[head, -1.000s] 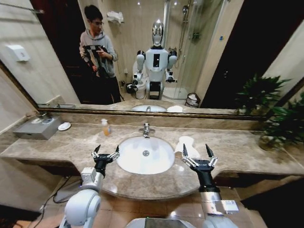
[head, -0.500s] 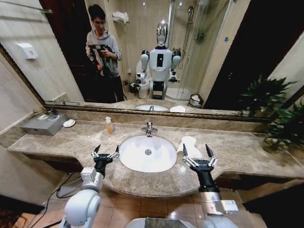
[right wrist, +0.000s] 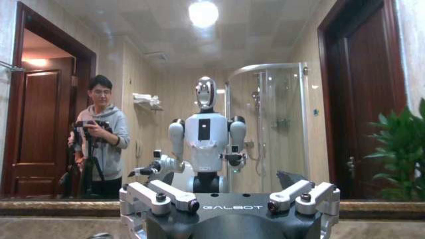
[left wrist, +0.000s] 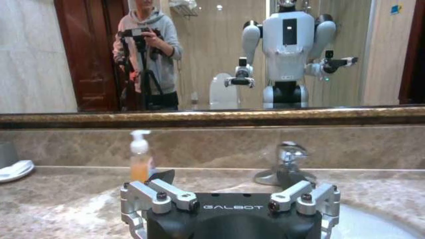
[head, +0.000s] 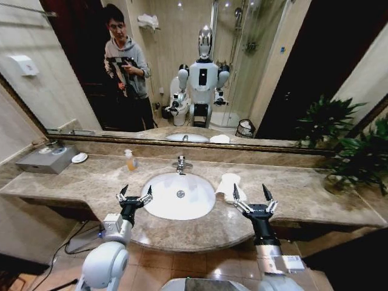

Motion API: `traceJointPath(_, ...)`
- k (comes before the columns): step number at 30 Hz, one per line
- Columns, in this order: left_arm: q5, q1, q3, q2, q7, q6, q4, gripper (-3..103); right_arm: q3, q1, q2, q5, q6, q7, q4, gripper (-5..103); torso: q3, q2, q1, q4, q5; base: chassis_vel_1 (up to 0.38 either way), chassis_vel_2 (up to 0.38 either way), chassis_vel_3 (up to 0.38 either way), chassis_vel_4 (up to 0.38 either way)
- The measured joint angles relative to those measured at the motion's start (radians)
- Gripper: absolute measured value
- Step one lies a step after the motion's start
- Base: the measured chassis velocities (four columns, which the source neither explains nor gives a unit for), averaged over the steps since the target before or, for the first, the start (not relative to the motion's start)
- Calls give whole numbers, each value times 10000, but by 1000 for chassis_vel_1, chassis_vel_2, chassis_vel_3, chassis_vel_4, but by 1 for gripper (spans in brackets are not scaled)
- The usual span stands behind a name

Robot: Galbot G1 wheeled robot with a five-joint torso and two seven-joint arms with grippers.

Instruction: Pick up the towel from the sink counter and wipe the mirror surface.

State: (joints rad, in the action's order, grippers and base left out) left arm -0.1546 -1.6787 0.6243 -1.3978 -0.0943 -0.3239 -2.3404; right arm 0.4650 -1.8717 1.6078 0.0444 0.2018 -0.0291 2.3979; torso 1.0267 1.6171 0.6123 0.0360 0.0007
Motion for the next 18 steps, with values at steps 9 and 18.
traceJointPath(9, 0, 0, 3, 3, 0, 0, 0, 100, -6, 0, 2, 0, 0, 0, 0, 100, 0, 0, -1, 1, -9, -16, -21, 25, 19)
traceJointPath(18, 0, 1, 3, 2, -1, 0, 0, 100, -6, 1, 3, 0, 0, 0, 0, 100, 0, -1, 1, 0, -8, 16, 9, -12, -4)
